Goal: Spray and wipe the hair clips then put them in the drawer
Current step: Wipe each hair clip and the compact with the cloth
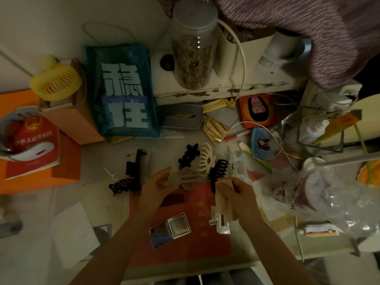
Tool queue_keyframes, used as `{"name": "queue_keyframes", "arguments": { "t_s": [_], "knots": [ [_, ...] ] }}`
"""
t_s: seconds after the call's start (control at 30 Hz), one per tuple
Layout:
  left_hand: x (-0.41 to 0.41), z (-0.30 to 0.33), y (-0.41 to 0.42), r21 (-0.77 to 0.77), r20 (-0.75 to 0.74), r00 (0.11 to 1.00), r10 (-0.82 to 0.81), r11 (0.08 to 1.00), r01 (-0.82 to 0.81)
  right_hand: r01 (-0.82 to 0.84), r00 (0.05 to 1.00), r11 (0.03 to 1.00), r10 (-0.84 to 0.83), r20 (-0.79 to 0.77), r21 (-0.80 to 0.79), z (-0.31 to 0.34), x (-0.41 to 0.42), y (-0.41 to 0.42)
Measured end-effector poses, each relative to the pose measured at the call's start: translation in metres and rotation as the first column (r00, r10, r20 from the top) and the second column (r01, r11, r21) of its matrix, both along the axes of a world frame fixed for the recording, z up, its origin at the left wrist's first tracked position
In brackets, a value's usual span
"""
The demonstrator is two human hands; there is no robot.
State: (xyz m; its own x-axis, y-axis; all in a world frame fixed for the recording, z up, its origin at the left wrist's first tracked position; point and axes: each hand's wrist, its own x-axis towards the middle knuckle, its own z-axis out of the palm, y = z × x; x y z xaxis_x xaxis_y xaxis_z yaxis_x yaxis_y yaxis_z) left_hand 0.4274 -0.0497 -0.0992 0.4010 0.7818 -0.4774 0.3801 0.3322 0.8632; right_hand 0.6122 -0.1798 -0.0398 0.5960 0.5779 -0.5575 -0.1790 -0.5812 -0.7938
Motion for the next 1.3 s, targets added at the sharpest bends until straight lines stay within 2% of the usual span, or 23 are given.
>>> {"name": "queue_keyframes", "arguments": {
  "t_s": [0.23,0.4,0.53,0.87,1.1,1.3],
  "knots": [
    [-0.025,0.020,0.005,0.187,-0.132,0.989,0.073,0.981,-0.048,-0.058,0.998,0.998,0.058,-0.023,-0.001,0.007,-0.009,0.005],
    [-0.051,0.031,0.014,0.339,-0.199,0.964,0.175,0.935,-0.099,-0.110,0.994,0.993,0.110,0.011,0.040,0.017,-0.021,0.015],
    [-0.066,0.031,0.032,0.403,-0.252,0.941,0.224,0.909,-0.108,-0.133,0.991,0.989,0.130,0.035,0.072,0.021,-0.030,0.025],
    [-0.074,0.013,0.077,0.238,-0.297,0.945,0.138,0.969,-0.067,-0.112,0.993,0.993,0.112,0.025,0.022,0.014,-0.039,0.037],
    [-0.074,-0.003,0.090,0.137,-0.267,0.952,0.153,0.983,-0.119,-0.106,0.994,0.994,0.107,0.021,-0.035,0.011,-0.042,0.044],
    [-0.074,-0.005,0.092,0.137,-0.245,0.946,0.211,0.974,-0.181,-0.075,0.997,0.997,0.075,-0.002,-0.023,0.013,-0.041,0.049]
  ]
}}
